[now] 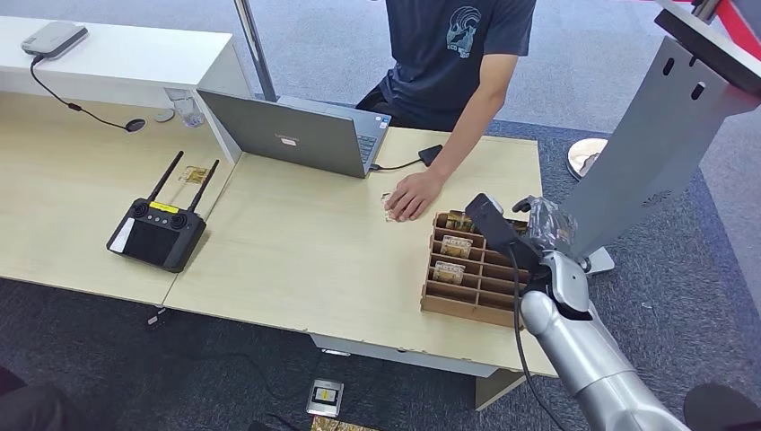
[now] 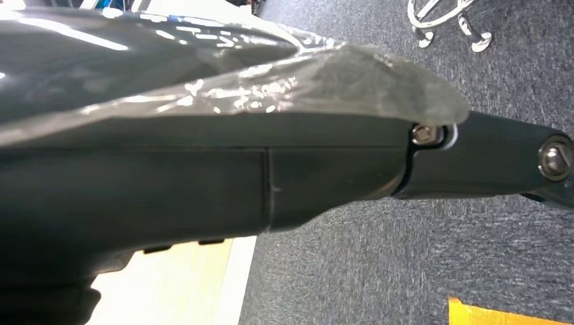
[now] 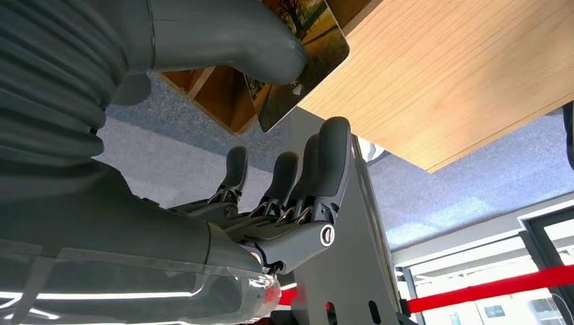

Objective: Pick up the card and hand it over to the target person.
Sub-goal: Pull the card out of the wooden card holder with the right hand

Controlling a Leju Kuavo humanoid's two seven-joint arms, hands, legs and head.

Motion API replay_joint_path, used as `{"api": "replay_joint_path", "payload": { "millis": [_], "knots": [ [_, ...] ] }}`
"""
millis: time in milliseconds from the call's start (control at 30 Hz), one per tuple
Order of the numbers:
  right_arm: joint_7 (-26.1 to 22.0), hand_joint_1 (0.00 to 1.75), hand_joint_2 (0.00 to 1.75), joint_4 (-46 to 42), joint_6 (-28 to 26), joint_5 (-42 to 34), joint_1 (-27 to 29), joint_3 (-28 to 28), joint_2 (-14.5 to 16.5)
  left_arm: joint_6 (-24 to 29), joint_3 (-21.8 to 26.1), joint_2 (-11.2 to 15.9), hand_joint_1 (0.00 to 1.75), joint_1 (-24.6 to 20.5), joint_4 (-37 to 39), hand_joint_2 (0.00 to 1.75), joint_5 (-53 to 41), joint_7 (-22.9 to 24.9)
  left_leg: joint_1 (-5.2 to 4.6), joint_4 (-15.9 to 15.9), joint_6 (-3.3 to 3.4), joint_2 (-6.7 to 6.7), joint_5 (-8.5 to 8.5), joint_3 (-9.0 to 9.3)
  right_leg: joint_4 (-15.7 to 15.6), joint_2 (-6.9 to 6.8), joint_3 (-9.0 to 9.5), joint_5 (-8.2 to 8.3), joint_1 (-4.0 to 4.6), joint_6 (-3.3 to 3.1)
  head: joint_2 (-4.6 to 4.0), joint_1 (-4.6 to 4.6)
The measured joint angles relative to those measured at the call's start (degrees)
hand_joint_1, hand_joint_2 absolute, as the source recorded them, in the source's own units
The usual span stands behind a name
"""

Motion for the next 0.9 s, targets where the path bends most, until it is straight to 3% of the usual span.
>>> {"api": "replay_joint_path", "payload": {
  "millis": [900],
  "knots": [
    [1.05,1.02,1.75,0.60,0.94,-0.99,1.30,-0.11,-0.64,-0.07,-0.30,0.06,0.00,-0.15,-0.03,0.00,-0.42,0.04,0.01,-0.02,0.00,-0.06,0.01,0.03,-0.03,-0.07,0.04,-0.01,0.01,0.00,0.00,0.00]
  ]
}}
